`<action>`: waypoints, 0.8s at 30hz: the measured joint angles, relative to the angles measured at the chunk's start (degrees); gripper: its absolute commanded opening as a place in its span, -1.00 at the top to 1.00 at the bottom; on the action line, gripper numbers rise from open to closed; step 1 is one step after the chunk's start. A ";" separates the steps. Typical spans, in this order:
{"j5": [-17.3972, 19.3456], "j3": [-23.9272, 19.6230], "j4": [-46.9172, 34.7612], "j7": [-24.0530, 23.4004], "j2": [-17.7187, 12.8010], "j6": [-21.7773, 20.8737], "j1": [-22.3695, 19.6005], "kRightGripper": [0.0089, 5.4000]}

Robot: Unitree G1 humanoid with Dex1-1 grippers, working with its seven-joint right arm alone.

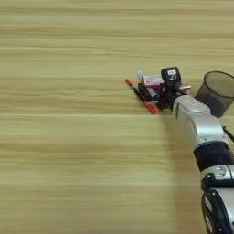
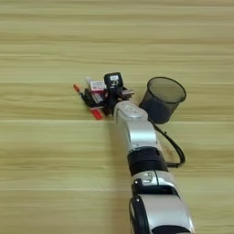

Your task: Move the objects on the table

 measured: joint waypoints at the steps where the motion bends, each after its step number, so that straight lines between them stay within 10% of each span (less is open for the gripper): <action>1: 0.05 0.01 -2.01 0.09 -0.07 0.90 0.97 -0.99; 24: 1.04 4.19 -24.96 7.22 -2.91 10.28 11.73 -0.99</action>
